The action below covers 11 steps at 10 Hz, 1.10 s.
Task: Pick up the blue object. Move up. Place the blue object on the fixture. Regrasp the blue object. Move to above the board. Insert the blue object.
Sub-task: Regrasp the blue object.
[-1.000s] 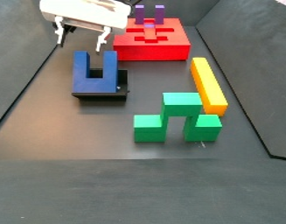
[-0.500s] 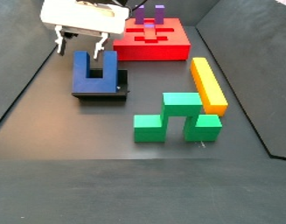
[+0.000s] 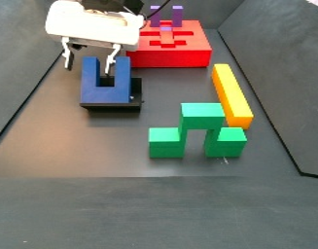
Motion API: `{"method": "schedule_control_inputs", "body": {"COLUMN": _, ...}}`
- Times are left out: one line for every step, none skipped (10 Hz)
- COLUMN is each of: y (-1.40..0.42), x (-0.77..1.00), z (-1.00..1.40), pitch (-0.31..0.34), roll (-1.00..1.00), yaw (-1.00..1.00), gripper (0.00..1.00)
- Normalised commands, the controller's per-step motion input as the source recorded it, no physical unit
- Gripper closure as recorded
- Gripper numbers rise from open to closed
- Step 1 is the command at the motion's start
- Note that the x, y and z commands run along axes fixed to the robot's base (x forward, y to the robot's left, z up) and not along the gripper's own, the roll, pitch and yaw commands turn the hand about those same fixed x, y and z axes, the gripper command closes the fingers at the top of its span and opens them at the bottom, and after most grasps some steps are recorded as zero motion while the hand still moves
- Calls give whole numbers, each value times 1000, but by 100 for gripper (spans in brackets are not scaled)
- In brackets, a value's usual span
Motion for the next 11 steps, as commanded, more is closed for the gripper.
{"method": "schedule_control_inputs", "body": {"y": 0, "x": 0, "z": 0, "pitch": 0, "roll": 6, "yaw": 0, "gripper": 0}}
{"method": "schedule_control_inputs", "body": {"y": 9, "x": 0, "z": 0, "pitch": 0, "roll": 83, "yaw": 0, "gripper": 0}}
{"method": "schedule_control_inputs", "body": {"y": 0, "x": 0, "z": 0, "pitch": 0, "roll": 0, "yaw": 0, "gripper": 100}}
{"method": "schedule_control_inputs", "body": {"y": 0, "x": 0, "z": 0, "pitch": 0, "roll": 0, "yaw": 0, "gripper": 100}}
{"method": "schedule_control_inputs", "body": {"y": 0, "x": 0, "z": 0, "pitch": 0, "roll": 0, "yaw": 0, "gripper": 100}}
{"method": "schedule_control_inputs", "body": {"y": 0, "x": 0, "z": 0, "pitch": 0, "roll": 0, "yaw": 0, "gripper": 100}}
{"method": "schedule_control_inputs", "body": {"y": 0, "x": 0, "z": 0, "pitch": 0, "roll": 0, "yaw": 0, "gripper": 100}}
{"method": "schedule_control_inputs", "body": {"y": 0, "x": 0, "z": 0, "pitch": 0, "roll": 0, "yaw": 0, "gripper": 100}}
{"method": "schedule_control_inputs", "body": {"y": 0, "x": 0, "z": 0, "pitch": 0, "roll": 0, "yaw": 0, "gripper": 100}}
{"method": "schedule_control_inputs", "body": {"y": 0, "x": 0, "z": 0, "pitch": 0, "roll": 0, "yaw": 0, "gripper": 100}}
{"method": "schedule_control_inputs", "body": {"y": 0, "x": 0, "z": 0, "pitch": 0, "roll": 0, "yaw": 0, "gripper": 100}}
